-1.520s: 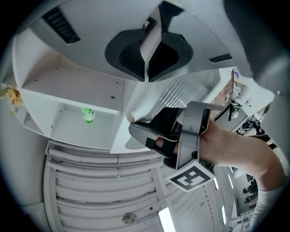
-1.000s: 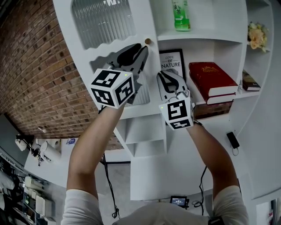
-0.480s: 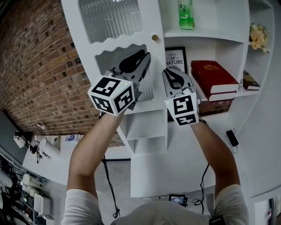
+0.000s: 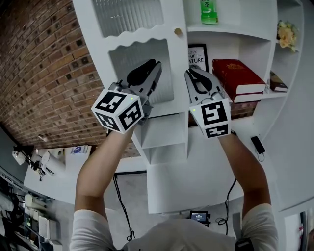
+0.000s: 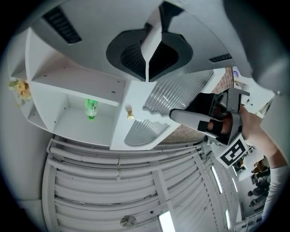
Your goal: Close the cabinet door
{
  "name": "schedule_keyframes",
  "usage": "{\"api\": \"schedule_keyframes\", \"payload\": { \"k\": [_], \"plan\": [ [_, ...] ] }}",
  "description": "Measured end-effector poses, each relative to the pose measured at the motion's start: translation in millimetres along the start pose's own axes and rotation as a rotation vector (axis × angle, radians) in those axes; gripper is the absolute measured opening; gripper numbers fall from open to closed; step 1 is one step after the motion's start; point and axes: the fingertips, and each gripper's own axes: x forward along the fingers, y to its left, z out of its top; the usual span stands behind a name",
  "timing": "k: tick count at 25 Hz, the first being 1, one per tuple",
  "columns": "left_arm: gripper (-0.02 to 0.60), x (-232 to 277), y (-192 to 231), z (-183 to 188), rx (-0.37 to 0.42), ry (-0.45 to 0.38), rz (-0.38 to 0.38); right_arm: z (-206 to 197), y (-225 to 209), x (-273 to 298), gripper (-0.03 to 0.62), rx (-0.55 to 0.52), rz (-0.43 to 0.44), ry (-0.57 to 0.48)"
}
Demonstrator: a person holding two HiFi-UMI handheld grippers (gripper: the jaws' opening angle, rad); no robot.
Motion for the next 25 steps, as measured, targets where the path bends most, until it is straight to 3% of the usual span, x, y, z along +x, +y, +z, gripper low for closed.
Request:
{"api": "schedule_keyframes", "payload": {
  "k": [11,25],
  "plan": [
    [0.066,-44.7,-2.9,-10.9,-0.041,0.001,-0.007,9.4,9.2,-26.9,0.032,0.006,-0.048,0.021],
    [0.066,-96.2,-21.9,-40.0,-0.117,0.018,-0.05,8.7,36.3,-52.9,0.032,0.052,-0.041,0.042]
  ]
}}
